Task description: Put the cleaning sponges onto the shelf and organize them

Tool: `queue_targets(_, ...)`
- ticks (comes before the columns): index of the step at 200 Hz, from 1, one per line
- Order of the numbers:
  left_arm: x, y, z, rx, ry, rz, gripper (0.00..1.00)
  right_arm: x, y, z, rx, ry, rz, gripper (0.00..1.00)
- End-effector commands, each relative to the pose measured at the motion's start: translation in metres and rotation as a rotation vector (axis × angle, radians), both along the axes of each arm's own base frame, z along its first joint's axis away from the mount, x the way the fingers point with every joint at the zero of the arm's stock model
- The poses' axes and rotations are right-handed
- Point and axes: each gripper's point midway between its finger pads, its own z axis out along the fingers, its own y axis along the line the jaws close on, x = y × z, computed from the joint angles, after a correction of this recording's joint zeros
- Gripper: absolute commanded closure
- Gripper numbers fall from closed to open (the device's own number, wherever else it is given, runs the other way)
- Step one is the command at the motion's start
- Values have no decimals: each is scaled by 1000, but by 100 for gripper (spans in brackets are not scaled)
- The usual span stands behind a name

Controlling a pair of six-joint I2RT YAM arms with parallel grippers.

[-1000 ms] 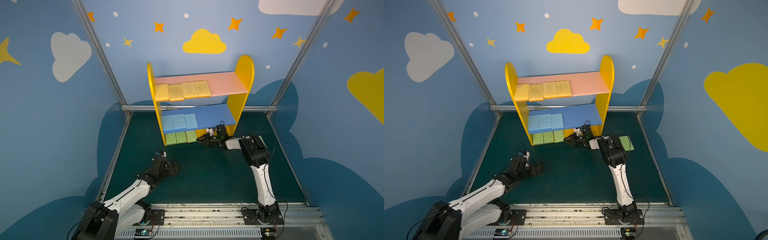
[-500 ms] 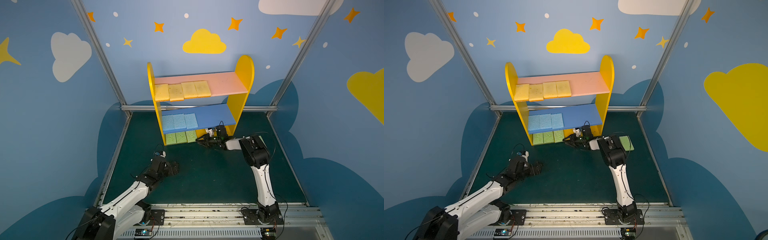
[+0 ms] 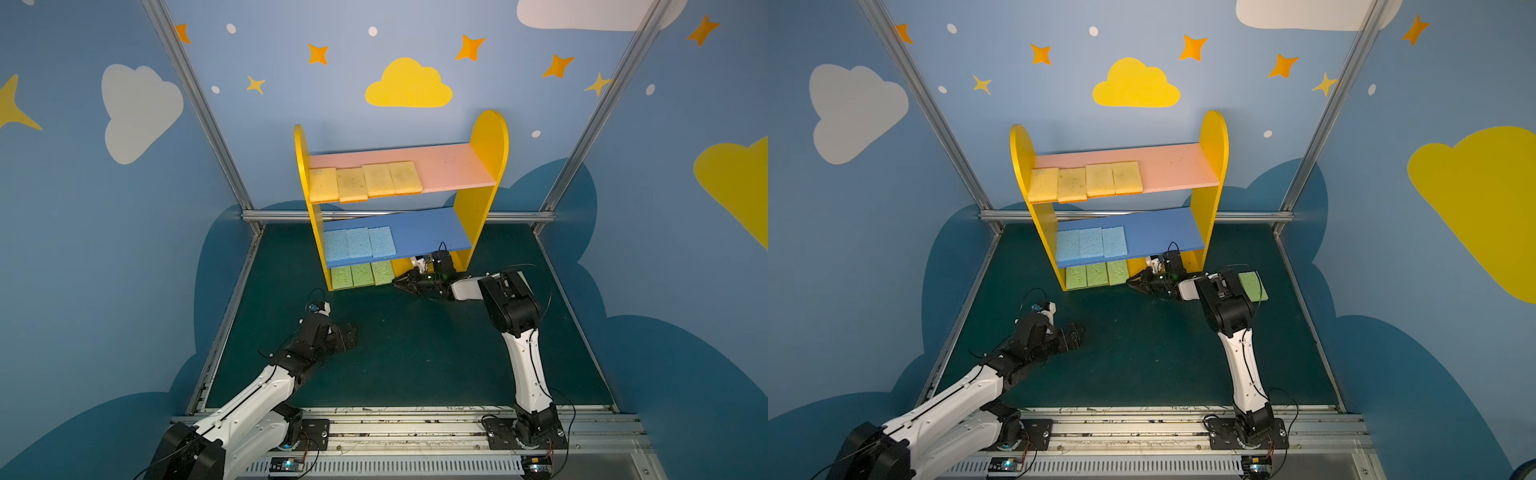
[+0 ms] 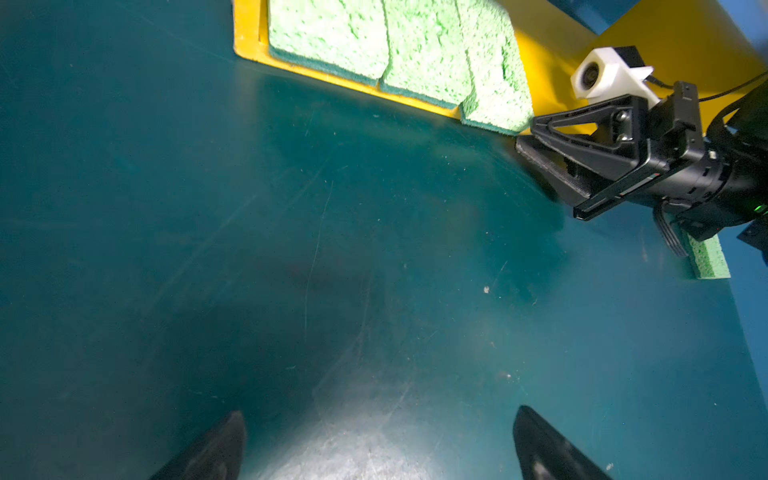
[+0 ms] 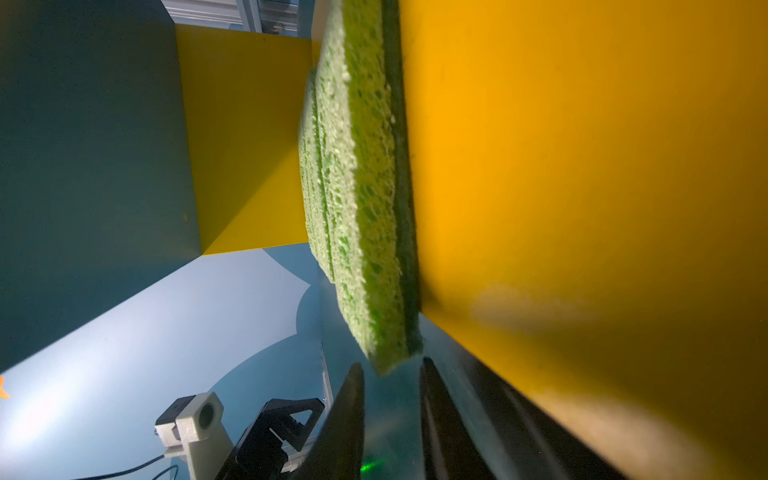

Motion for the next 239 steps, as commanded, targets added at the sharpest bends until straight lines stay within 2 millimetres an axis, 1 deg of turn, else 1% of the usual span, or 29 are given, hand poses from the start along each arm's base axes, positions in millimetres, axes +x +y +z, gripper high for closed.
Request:
queue_targets(1,-4,2,-5,2,16,1,0,9,5,6,21,-21,0,77)
queue_targets(18,-4,2,-6,5,20,0,0,11,5,4,22,-15,-2,78)
queue_targets(64,-2,2,-7,11,17,2,0,14,7,2,26,-10,-1,87)
queue_targets(100,-1,1,-6,12,16,-2,0,16,7,4,28,-12,-3,88)
queue_targets(117,-1,1,-6,11,15,-1,0,15,6,5,29,-13,-3,84)
queue_targets(146,-2,0,-3,7,9,-13,0,9,-1,10,21,-26,-8,69)
queue_targets(163,-2,-2,-1,0,2,-27,0,2,-7,16,12,-41,-10,63)
queue_targets(177,-2,-4,0,-3,3,-38,0,-6,-13,23,2,-51,-12,61)
queue_targets(197,-2,-8,1,-20,3,-54,0,-25,-24,28,-25,-51,-7,61)
queue_targets(218,-1,-13,-2,-40,2,-56,0,-47,-42,33,-60,-54,-10,60)
queue_targets(239,3,-22,-2,-39,-12,-80,0,-65,-70,31,-137,-35,-25,61)
